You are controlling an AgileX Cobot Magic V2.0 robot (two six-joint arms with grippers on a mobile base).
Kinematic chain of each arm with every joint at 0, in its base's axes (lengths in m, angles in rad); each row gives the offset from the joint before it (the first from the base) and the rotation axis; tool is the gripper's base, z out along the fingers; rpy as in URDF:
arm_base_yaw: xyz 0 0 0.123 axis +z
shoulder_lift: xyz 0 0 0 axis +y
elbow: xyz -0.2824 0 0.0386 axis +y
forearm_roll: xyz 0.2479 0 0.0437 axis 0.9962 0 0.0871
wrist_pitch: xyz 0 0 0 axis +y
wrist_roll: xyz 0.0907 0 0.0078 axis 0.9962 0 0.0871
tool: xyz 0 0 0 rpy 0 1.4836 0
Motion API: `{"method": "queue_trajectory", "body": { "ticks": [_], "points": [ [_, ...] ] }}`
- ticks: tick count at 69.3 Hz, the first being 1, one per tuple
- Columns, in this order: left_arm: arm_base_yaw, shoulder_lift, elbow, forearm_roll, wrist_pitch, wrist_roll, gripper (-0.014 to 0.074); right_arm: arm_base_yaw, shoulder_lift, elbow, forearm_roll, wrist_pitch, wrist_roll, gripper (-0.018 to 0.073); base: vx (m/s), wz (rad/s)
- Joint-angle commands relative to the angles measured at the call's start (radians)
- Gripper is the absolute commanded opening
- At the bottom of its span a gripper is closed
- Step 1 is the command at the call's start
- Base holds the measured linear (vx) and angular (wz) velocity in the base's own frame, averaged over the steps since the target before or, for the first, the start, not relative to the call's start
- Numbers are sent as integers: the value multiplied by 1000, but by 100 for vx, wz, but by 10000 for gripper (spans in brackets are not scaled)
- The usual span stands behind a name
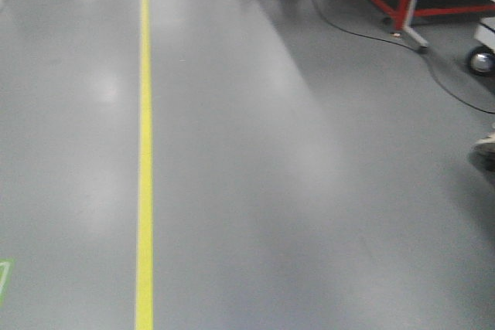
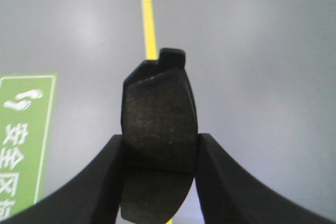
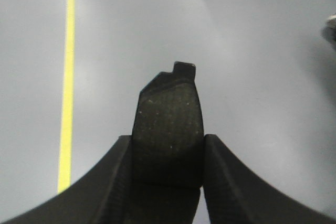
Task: Move and align brake pads A on conveyor
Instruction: 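Drive along the yellow floor line holding both brake pads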
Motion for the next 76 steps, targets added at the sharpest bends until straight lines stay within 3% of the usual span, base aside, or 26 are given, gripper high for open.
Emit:
{"method": "queue_trajectory", "body": {
  "ticks": [1,28,76],
  "points": [
    [-1,1,-26,23,-72,-3,-6,-4,0,-28,-10,-82,-3,-3,-16,62],
    [-1,1,-26,23,-44,-3,-6,-4,0,-28,-10,-82,-3,-3,-11,42],
    [-1,1,-26,23,100,-3,-6,-4,0,-28,-10,-70,-3,-3,7,8]
  ]
}}
